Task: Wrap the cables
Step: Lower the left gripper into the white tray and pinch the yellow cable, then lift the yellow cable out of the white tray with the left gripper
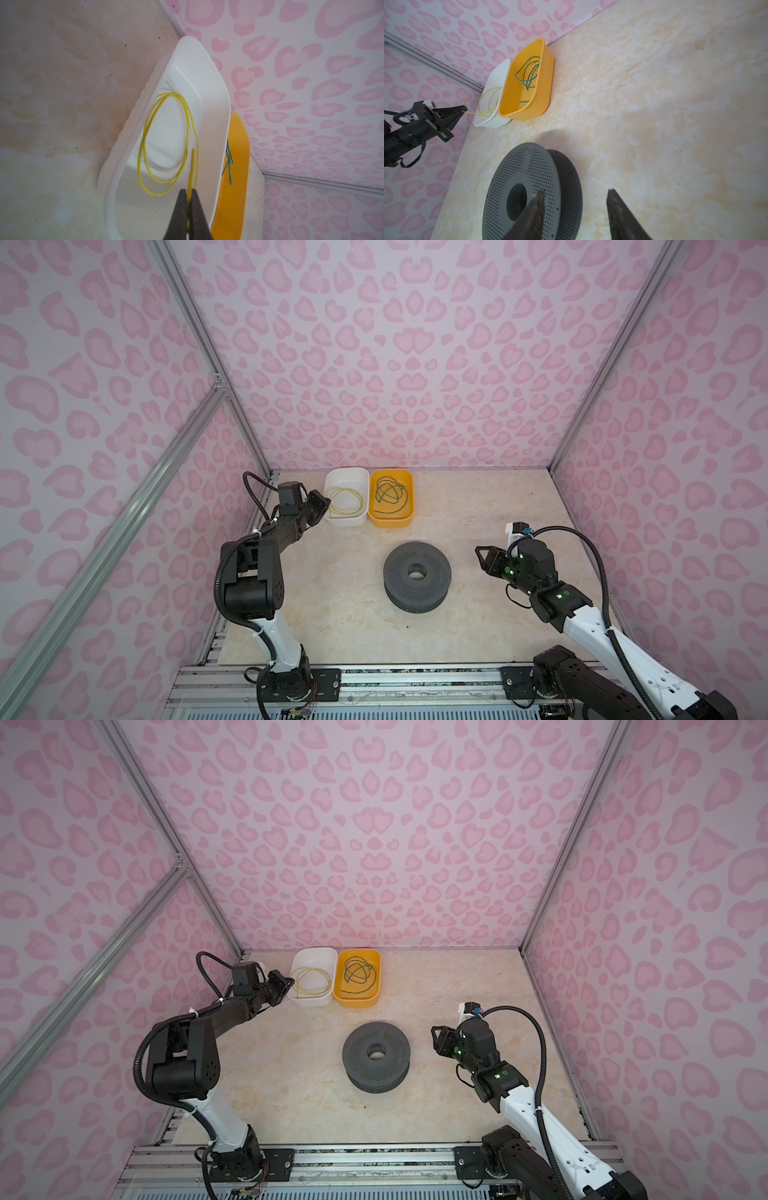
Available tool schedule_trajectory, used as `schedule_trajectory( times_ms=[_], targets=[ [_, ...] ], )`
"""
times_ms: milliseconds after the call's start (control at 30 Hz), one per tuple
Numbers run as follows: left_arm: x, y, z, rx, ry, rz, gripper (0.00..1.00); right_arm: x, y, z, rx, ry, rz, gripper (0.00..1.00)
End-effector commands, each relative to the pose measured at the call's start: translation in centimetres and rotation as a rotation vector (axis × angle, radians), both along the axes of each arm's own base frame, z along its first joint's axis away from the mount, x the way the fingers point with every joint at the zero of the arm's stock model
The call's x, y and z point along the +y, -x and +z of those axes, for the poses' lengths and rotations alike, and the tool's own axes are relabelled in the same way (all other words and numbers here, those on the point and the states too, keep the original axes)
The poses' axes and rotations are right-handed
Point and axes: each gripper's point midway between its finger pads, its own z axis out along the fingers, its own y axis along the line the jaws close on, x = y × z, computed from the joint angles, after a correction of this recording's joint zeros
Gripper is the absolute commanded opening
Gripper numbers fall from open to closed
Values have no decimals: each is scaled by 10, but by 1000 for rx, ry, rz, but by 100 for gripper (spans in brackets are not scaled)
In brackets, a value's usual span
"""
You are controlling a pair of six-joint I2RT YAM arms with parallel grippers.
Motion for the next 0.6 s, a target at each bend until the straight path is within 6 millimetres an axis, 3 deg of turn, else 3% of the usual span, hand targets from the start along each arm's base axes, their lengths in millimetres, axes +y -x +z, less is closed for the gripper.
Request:
schedule_trajectory(
  times_ms=[0,333,400,467,567],
  targets=[
    [-8,-4,37,-87,-2,-58,4,-2,-2,4,-20,8,-7,50],
    [-24,-2,139,-266,-2,-173,4,5,-9,18,-48,-16,13,49],
    [-27,2,153,-290,-2,-192,4,6,-10,22,-54,-14,18,49],
    [-31,5,182,-354,-8,-217,4,6,-12,29,-69,-11,23,49],
    [-38,15,210,-411,-2,-257,4,8,-15,36,-82,-11,29,49]
  ],
)
